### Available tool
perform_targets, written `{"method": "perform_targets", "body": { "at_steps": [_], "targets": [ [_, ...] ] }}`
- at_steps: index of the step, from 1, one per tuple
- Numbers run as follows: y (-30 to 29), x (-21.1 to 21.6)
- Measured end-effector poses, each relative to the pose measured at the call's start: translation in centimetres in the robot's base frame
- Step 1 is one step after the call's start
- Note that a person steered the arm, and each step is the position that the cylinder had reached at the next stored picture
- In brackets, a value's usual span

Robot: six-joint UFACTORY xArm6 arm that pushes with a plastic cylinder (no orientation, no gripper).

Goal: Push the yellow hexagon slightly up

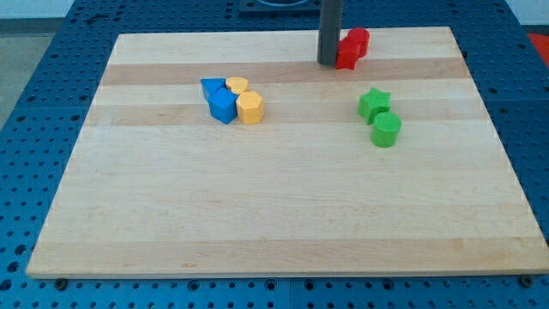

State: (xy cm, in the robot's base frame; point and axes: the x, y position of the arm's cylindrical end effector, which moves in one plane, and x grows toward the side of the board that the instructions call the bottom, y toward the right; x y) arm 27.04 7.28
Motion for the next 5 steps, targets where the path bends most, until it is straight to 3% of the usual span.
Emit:
{"method": "perform_targets", "body": {
  "at_steps": [2, 4, 5],
  "targets": [
    [0.5, 0.0],
    [-2.6, 15.9],
    [-10.8, 17.9]
  ]
}}
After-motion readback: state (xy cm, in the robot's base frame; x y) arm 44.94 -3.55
